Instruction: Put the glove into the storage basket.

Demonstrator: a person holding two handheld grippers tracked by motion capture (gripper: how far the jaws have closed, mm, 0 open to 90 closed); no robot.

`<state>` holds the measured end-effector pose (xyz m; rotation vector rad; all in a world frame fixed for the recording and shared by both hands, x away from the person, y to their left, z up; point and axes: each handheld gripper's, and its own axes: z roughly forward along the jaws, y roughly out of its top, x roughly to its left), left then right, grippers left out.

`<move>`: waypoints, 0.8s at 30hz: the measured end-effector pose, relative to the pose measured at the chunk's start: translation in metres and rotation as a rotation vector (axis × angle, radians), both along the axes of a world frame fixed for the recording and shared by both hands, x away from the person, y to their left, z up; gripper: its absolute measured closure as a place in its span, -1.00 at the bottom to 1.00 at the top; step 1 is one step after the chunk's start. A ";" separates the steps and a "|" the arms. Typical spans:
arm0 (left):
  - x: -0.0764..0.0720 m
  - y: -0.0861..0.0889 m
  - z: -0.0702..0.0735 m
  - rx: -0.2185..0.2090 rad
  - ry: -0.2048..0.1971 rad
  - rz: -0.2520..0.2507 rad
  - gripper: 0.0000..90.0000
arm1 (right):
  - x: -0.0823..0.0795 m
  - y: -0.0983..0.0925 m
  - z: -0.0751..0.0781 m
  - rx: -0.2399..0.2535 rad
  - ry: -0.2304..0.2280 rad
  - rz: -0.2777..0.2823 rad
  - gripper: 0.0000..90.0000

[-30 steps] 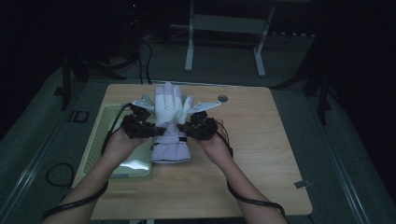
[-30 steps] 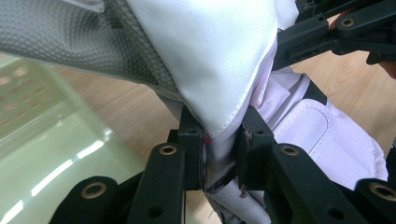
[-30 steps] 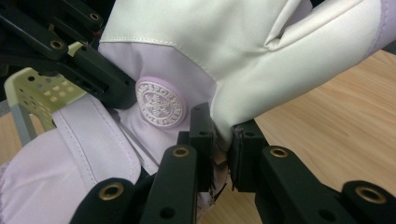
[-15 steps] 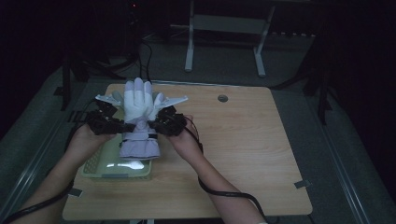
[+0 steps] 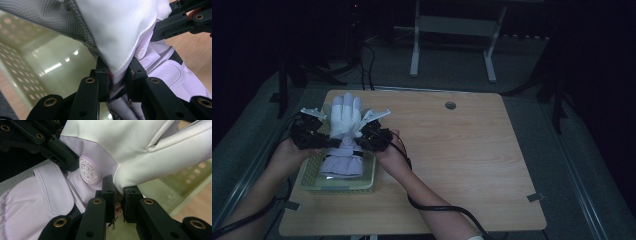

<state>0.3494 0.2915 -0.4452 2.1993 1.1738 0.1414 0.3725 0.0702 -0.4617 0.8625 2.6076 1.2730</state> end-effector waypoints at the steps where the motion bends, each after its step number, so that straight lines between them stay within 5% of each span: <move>1: 0.000 0.000 -0.004 0.002 0.007 0.001 0.67 | -0.001 0.001 -0.004 -0.002 0.008 0.000 0.82; 13: 0.002 0.001 -0.050 0.007 0.088 0.012 0.67 | -0.004 0.009 -0.043 -0.076 0.081 -0.017 0.82; 22: 0.005 0.001 -0.068 -0.021 0.127 0.021 0.53 | -0.004 0.015 -0.051 -0.147 0.110 -0.045 0.67; 24: 0.007 -0.004 -0.073 0.055 0.133 0.033 0.40 | -0.004 0.018 -0.053 -0.167 0.102 -0.057 0.48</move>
